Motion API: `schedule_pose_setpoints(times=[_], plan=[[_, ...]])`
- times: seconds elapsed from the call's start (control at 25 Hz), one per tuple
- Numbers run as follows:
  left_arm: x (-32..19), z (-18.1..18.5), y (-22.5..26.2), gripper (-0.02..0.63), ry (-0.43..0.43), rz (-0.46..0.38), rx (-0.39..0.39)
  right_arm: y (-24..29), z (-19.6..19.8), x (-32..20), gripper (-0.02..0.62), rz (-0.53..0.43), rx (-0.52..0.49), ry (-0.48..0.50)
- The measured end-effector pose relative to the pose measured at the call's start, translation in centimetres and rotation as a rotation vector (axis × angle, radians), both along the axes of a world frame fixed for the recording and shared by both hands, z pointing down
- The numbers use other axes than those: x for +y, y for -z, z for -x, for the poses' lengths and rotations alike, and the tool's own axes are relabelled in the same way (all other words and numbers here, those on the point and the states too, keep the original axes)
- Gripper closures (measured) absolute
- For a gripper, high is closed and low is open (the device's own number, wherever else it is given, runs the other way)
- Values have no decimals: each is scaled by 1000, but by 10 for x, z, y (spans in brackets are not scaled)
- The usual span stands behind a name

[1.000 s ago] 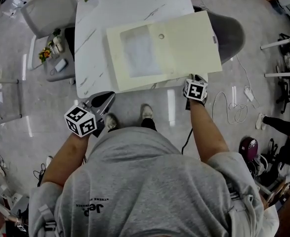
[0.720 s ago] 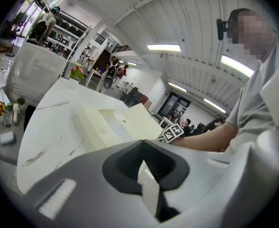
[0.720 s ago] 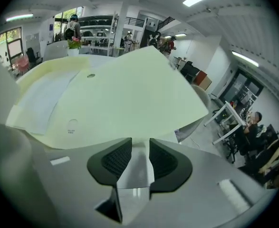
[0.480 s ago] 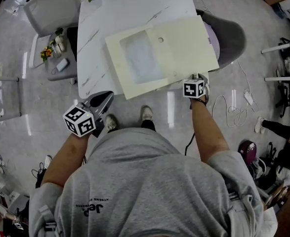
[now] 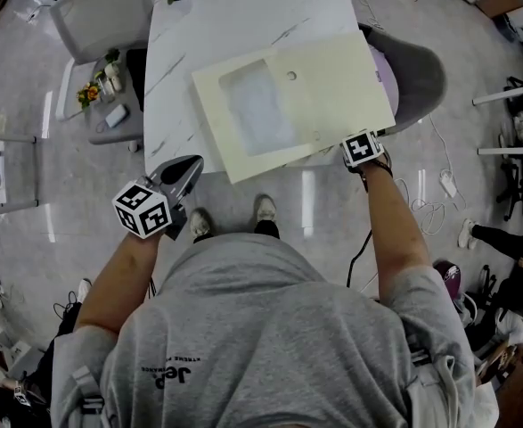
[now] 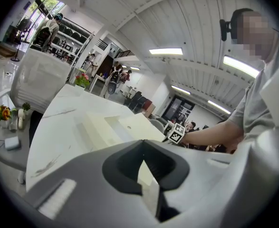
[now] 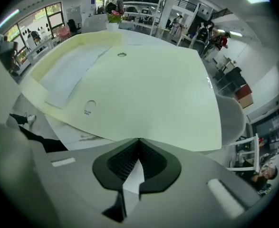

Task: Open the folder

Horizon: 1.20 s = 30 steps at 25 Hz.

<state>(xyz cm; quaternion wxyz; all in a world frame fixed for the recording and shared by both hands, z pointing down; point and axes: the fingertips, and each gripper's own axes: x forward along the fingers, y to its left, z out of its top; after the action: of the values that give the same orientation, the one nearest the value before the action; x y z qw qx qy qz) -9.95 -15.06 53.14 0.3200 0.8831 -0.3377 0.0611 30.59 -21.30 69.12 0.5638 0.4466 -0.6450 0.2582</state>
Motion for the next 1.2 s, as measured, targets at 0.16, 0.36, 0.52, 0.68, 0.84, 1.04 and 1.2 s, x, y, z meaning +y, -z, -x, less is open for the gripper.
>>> schedule_pose_setpoints(times=[0.16,0.36,0.52,0.68,0.84,1.04,1.2], plan=[[-18,2,8,548,28,-44,-13,5,15,5,592,66,-113,-24],[-42,11,11,548,61,-93,-63,3,33,10,592,95,-174,-72],[-50,15,10,548,76,-93,-75,3,34,11,592,104,-160,-73],[-52,16,7,548,87,-88,-76,4,34,11,592,103,-179,-93],[-53,19,4,548,98,-86,-78,3,33,10,592,100,-173,-94],[-53,22,4,548,98,-87,-85,3,33,10,592,109,-165,-97],[-51,22,6,548,97,-89,-87,4,33,11,592,112,-169,-106]])
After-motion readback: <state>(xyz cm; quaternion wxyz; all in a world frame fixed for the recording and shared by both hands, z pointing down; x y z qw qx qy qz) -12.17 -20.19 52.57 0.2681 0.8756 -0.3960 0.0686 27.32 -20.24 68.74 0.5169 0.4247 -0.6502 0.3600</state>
